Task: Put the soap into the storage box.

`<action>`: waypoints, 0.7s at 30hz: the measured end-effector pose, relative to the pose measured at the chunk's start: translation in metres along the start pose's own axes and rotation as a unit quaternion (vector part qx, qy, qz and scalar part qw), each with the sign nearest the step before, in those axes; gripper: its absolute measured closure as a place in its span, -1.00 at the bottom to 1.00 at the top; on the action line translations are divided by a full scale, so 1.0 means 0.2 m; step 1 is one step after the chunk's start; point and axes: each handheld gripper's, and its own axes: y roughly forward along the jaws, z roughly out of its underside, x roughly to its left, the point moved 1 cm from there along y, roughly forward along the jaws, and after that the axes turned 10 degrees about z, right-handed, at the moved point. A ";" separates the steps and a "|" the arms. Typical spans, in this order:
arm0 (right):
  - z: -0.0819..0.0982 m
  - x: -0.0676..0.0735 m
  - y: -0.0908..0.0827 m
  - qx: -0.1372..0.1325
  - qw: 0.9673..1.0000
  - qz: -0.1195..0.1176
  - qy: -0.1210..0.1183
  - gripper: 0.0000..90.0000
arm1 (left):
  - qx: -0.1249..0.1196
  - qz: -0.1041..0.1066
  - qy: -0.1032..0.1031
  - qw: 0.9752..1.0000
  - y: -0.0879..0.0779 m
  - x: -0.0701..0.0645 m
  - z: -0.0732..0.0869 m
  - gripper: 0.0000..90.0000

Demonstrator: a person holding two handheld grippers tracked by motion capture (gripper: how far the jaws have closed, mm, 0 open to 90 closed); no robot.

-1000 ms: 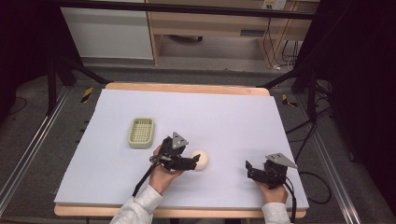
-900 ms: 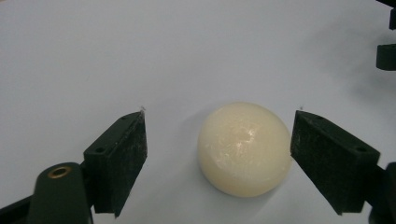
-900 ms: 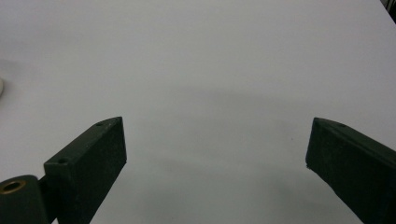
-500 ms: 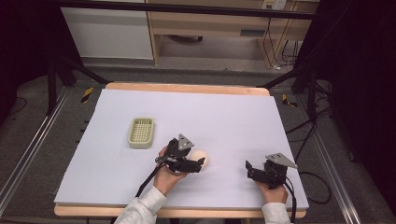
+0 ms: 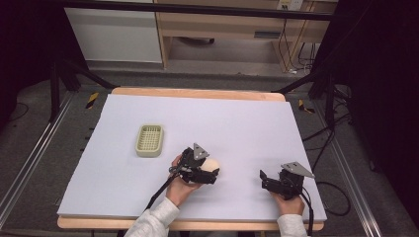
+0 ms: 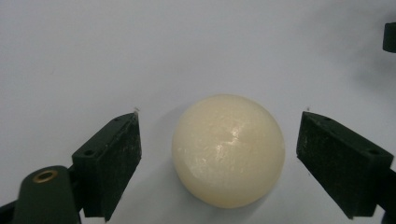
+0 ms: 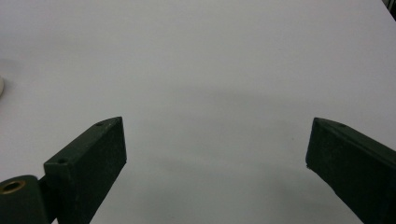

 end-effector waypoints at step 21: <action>0.00 0.00 0.00 0.003 1.000 -0.002 0.000 -0.88 | 0.016 -0.001 0.000 1.000 0.08 0.00 0.02 -0.75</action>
